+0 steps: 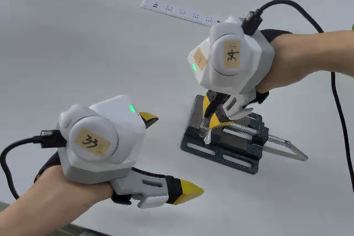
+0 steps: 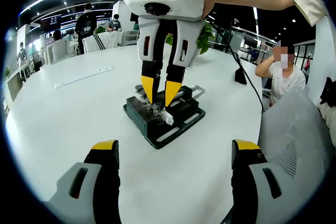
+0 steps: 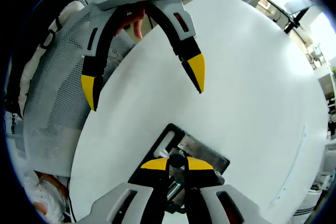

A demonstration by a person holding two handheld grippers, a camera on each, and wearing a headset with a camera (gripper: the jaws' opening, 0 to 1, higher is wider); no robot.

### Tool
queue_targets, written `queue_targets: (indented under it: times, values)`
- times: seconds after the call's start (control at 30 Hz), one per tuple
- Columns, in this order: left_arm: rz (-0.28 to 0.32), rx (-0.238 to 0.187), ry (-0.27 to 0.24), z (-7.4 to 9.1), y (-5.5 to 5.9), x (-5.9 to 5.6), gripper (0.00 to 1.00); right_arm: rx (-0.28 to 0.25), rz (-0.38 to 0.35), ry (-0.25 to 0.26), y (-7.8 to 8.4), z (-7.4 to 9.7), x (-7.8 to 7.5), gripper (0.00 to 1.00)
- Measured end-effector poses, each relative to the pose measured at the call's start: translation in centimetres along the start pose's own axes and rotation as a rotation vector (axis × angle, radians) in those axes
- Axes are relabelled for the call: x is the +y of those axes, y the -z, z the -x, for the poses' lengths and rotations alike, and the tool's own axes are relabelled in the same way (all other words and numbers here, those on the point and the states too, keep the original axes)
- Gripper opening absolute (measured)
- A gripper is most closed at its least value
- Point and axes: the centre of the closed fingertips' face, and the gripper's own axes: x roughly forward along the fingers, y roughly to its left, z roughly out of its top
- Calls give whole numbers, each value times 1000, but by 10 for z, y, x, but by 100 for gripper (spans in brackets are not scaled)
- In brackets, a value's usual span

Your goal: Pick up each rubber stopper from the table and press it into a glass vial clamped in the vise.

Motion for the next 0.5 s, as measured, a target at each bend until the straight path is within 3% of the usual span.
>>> queue_targets:
  times: [0.5]
  values:
    - [-1,-1,-10,2,-1,3,87,-44,20,13,0,0,0,7]
